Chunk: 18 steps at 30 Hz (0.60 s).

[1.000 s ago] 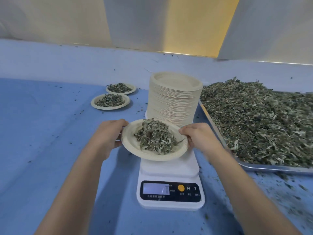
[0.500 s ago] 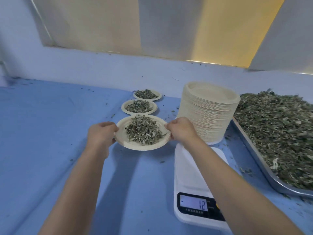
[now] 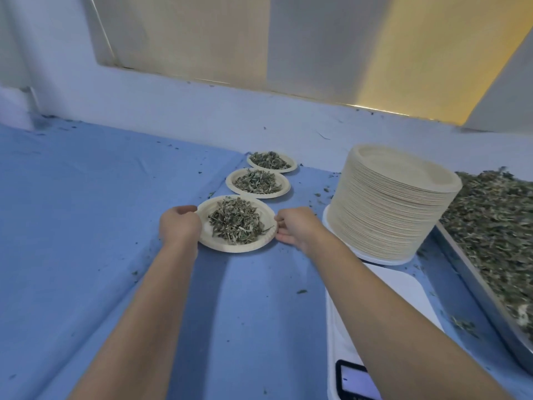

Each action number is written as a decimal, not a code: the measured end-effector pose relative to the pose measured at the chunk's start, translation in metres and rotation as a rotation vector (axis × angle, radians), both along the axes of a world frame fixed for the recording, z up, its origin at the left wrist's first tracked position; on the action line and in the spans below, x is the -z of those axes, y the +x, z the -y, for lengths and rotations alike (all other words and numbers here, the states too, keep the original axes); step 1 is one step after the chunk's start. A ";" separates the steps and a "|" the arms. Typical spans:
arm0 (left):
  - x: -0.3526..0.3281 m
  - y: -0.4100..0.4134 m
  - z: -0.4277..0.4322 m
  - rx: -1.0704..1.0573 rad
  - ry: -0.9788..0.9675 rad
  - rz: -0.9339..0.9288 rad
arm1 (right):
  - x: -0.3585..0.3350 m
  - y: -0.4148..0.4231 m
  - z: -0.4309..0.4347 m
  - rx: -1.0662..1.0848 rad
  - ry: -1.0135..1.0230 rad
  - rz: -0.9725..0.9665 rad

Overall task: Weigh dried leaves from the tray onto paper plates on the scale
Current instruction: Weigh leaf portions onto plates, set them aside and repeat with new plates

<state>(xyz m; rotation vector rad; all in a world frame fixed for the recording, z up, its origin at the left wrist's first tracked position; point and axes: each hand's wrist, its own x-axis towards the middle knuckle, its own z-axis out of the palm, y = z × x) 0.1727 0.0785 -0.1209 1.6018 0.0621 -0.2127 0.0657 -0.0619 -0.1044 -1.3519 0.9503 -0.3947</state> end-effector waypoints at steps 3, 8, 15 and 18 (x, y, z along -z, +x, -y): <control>0.002 0.002 0.003 -0.008 -0.012 0.016 | 0.002 0.004 0.002 -0.026 -0.048 -0.055; 0.002 0.005 0.006 -0.031 -0.012 0.025 | 0.002 0.009 0.001 -0.043 -0.099 -0.101; 0.004 0.009 0.005 -0.002 0.036 0.061 | 0.003 0.011 -0.002 -0.074 -0.119 -0.117; 0.004 0.010 0.007 0.030 0.044 0.063 | 0.001 0.011 -0.006 -0.079 -0.087 -0.104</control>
